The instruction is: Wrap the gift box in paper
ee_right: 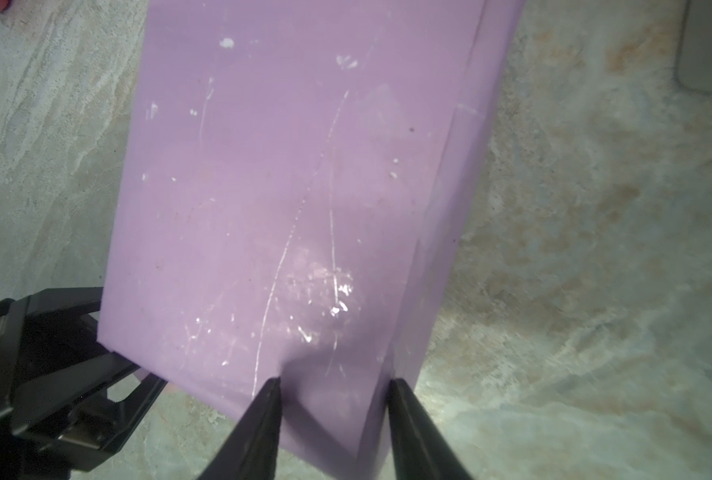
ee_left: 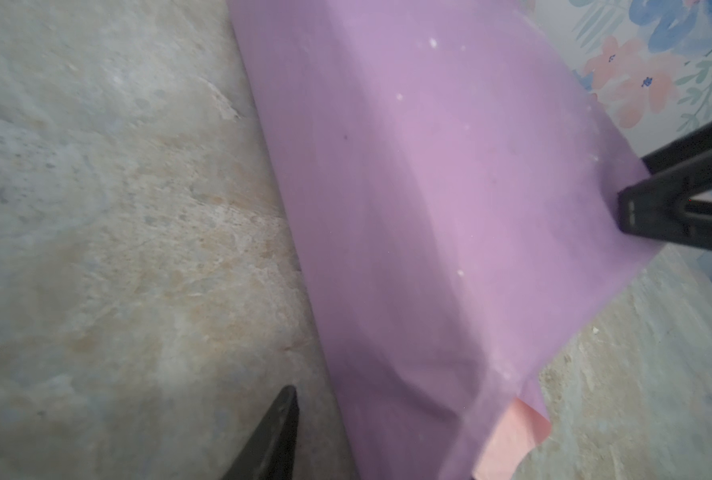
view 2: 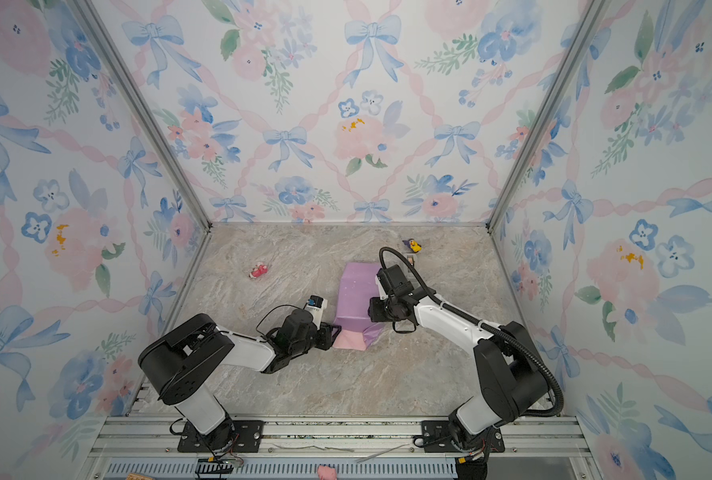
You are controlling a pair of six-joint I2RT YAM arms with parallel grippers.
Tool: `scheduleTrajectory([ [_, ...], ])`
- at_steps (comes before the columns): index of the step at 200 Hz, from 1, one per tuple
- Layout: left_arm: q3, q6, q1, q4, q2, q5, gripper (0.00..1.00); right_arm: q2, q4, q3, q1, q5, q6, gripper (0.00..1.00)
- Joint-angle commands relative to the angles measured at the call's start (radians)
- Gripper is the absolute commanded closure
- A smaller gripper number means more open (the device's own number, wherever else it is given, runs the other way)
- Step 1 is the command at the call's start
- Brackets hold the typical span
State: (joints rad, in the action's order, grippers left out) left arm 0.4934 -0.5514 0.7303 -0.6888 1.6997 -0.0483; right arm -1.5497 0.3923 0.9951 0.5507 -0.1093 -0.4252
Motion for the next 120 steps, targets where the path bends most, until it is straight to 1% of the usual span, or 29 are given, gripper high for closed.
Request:
scheduleTrajectory([
  [1,0.017,0.02,-0.001,0.012,0.021,0.023,0.77,-0.015,0.025,-0.004,-0.009,0.009,0.014,0.56],
  [16,0.02,0.024,0.01,0.013,0.019,0.03,0.88,-0.013,0.023,-0.004,-0.009,0.009,0.014,0.56],
  [28,0.022,0.025,0.018,0.021,0.017,0.04,1.0,-0.015,0.019,-0.004,-0.009,0.007,0.013,0.56],
  [71,0.029,0.022,0.049,0.063,-0.016,0.089,1.0,-0.02,0.013,-0.011,-0.009,0.005,0.009,0.56],
  [78,0.03,0.021,0.053,0.071,-0.027,0.101,0.9,-0.02,0.013,-0.011,-0.009,0.003,0.011,0.56],
  [82,0.032,0.02,0.056,0.075,-0.033,0.106,0.87,-0.02,0.013,-0.012,-0.009,0.003,0.011,0.56],
  [120,0.054,0.026,0.063,0.117,-0.039,0.127,0.78,-0.016,0.009,-0.012,-0.009,0.002,0.012,0.56],
])
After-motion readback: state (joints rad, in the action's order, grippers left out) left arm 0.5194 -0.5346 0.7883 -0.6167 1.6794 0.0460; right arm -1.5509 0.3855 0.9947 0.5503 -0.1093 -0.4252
